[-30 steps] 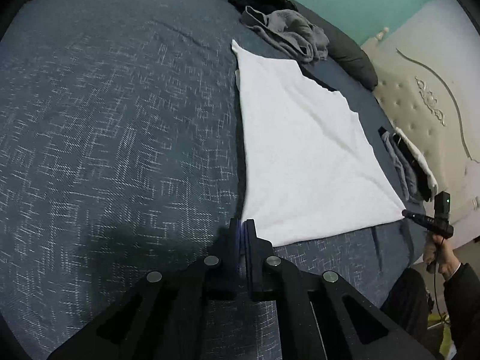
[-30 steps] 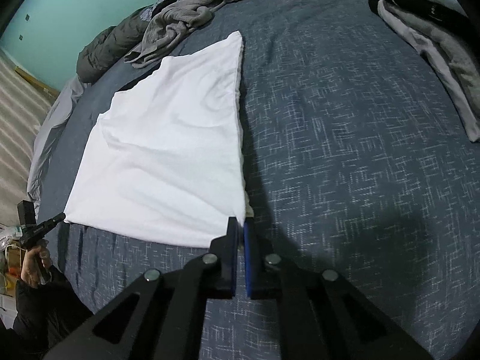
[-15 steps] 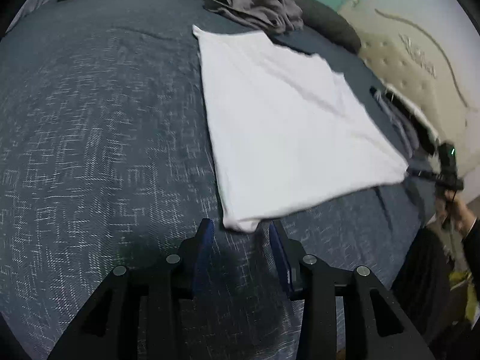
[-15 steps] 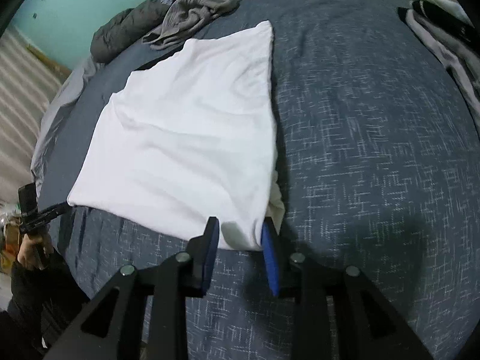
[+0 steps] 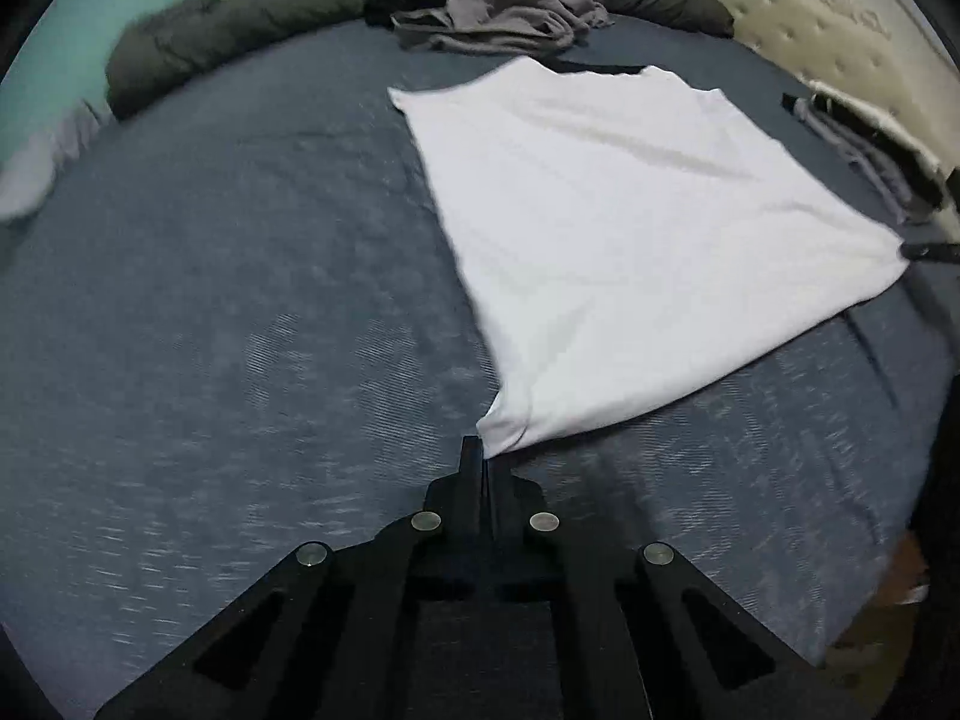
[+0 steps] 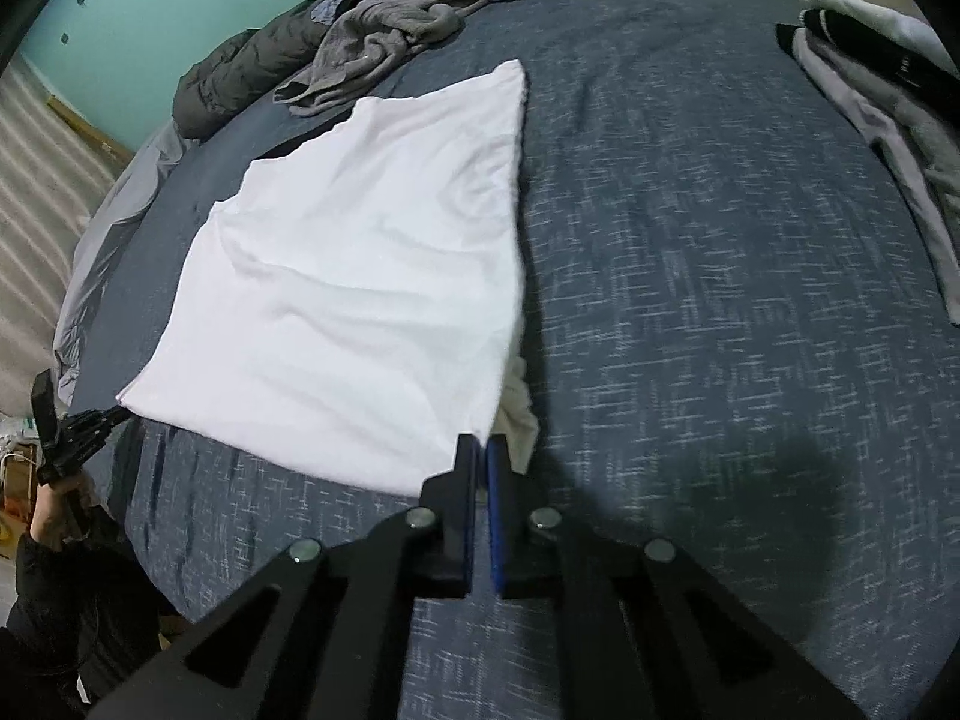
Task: Fold clothes
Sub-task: 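Hold the folded shirt edge with both tools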
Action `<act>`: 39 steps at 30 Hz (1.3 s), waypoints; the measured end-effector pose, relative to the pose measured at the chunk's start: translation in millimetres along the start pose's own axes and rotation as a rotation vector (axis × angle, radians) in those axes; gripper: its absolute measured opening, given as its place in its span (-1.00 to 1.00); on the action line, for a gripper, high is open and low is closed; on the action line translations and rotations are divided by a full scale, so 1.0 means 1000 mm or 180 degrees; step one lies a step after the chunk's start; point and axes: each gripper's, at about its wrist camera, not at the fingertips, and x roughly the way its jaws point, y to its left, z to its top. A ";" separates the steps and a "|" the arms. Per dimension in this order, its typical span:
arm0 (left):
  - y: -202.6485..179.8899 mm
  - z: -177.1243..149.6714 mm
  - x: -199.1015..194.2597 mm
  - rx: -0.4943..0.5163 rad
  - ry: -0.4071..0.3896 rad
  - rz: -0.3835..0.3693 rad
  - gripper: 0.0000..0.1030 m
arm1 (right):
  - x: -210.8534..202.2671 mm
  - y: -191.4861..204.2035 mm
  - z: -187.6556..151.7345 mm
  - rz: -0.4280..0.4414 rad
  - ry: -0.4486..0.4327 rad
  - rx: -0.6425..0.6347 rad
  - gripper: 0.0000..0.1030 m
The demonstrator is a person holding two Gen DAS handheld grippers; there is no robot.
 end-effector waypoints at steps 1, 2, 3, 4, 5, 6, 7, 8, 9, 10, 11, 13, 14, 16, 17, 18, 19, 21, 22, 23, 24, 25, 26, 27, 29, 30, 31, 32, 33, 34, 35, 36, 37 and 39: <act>-0.001 -0.001 0.000 0.0037 0.0001 0.0055 -0.98 | 0.000 -0.001 0.000 -0.0003 0.0007 0.0011 -0.95; -0.002 -0.002 0.001 0.0081 0.0020 0.0105 -0.98 | 0.001 -0.002 -0.001 -0.0015 0.0018 0.0015 -0.95; -0.003 -0.003 0.003 0.0138 0.0053 0.0144 -0.98 | 0.002 -0.002 -0.001 -0.0027 0.0028 0.0022 -0.95; -0.004 -0.004 0.006 0.0185 0.0082 0.0170 -0.98 | 0.003 -0.003 -0.002 -0.0039 0.0039 0.0030 -0.95; -0.006 -0.004 0.008 0.0219 0.0108 0.0179 -0.98 | 0.004 -0.003 -0.002 -0.0044 0.0048 0.0042 -0.95; -0.006 -0.007 0.009 0.0230 0.0145 0.0158 -0.98 | 0.006 -0.003 -0.002 -0.0053 0.0062 0.0048 -0.95; -0.002 -0.011 0.008 0.0162 0.0170 0.0063 -0.98 | 0.007 -0.003 -0.003 -0.0055 0.0075 0.0042 -0.95; 0.005 -0.012 0.007 0.0032 0.0159 -0.0079 -0.97 | 0.008 -0.003 -0.004 -0.0057 0.0088 0.0037 -0.95; 0.011 -0.013 0.005 -0.0097 0.0148 -0.0221 -0.95 | 0.009 -0.002 -0.003 -0.0043 0.0094 0.0034 -0.95; 0.018 -0.013 0.002 -0.0198 0.0124 -0.0297 -0.95 | 0.009 -0.002 -0.003 -0.0028 0.0099 0.0031 -0.95; 0.023 -0.012 -0.002 -0.0261 0.0085 -0.0288 -0.95 | 0.009 -0.001 -0.003 -0.0026 0.0094 0.0027 -0.95; 0.038 -0.010 -0.013 -0.0486 -0.0031 -0.0394 -0.95 | 0.008 -0.001 -0.002 -0.0021 0.0089 0.0036 -0.95; 0.044 -0.008 -0.019 -0.0599 -0.0100 -0.0470 -0.95 | 0.007 -0.002 -0.002 -0.0014 0.0080 0.0049 -0.95; 0.049 -0.005 -0.028 -0.0716 -0.0185 -0.0566 -0.91 | 0.006 -0.004 0.000 0.0010 0.0062 0.0076 -0.95; 0.048 -0.003 -0.030 -0.0724 -0.0208 -0.0637 -0.78 | 0.005 -0.004 0.000 0.0022 0.0051 0.0089 -0.95; 0.047 -0.002 -0.031 -0.0737 -0.0219 -0.0748 -0.67 | 0.005 -0.004 0.001 0.0028 0.0050 0.0096 -0.95; 0.044 -0.003 -0.029 -0.0759 -0.0210 -0.0870 -0.40 | 0.005 -0.004 0.002 0.0033 0.0050 0.0102 -0.95; 0.037 -0.003 -0.021 -0.0771 -0.0145 -0.0974 -0.23 | 0.006 -0.003 0.002 0.0034 0.0060 0.0097 -0.95; 0.037 -0.002 -0.013 -0.0780 -0.0099 -0.0992 -0.23 | 0.006 -0.002 0.002 0.0037 0.0069 0.0096 -0.95; 0.038 -0.002 -0.007 -0.0818 -0.0061 -0.1006 -0.24 | 0.007 -0.002 0.002 0.0036 0.0075 0.0092 -0.95; 0.038 -0.002 0.000 -0.0856 -0.0022 -0.1019 -0.27 | 0.007 -0.001 0.003 0.0034 0.0082 0.0088 -0.95; 0.041 -0.002 0.005 -0.0913 0.0003 -0.1041 -0.57 | 0.008 -0.001 0.002 0.0032 0.0084 0.0088 -0.95; 0.045 -0.004 0.006 -0.1004 0.0004 -0.1084 -0.89 | 0.008 -0.001 0.002 0.0030 0.0086 0.0087 -0.95; 0.050 -0.008 0.003 -0.1096 -0.0011 -0.1124 -0.90 | 0.008 -0.001 0.002 0.0024 0.0089 0.0085 -0.95; 0.059 -0.015 -0.003 -0.1252 -0.0064 -0.1161 -0.90 | 0.008 -0.004 0.003 0.0018 0.0093 0.0089 -0.95; 0.064 -0.018 -0.005 -0.1321 -0.0085 -0.1180 -0.90 | 0.008 -0.005 0.003 0.0018 0.0094 0.0096 -0.95; 0.066 -0.018 -0.005 -0.1365 -0.0091 -0.1193 -0.90 | 0.007 -0.006 0.004 0.0019 0.0094 0.0098 -0.95; 0.067 -0.018 -0.004 -0.1386 -0.0081 -0.1197 -0.90 | 0.007 -0.007 0.004 0.0019 0.0093 0.0100 -0.95; 0.066 -0.017 -0.001 -0.1408 -0.0060 -0.1203 -0.90 | 0.007 -0.007 0.004 0.0020 0.0093 0.0102 -0.95; 0.066 -0.017 0.002 -0.1438 -0.0037 -0.1212 -0.90 | 0.006 -0.008 0.004 0.0021 0.0092 0.0104 -0.95; 0.066 -0.018 0.004 -0.1467 -0.0014 -0.1221 -0.89 | 0.006 -0.008 0.004 0.0021 0.0096 0.0103 -0.95; 0.065 -0.018 0.007 -0.1477 0.0023 -0.1219 -0.87 | 0.006 -0.009 0.004 0.0021 0.0101 0.0102 -0.95; 0.064 -0.017 0.012 -0.1461 0.0078 -0.1205 -0.84 | 0.006 -0.009 0.004 0.0021 0.0105 0.0101 -0.95; 0.061 -0.018 0.015 -0.1401 0.0135 -0.1138 -0.84 | 0.006 -0.010 0.004 0.0016 0.0119 0.0100 -0.95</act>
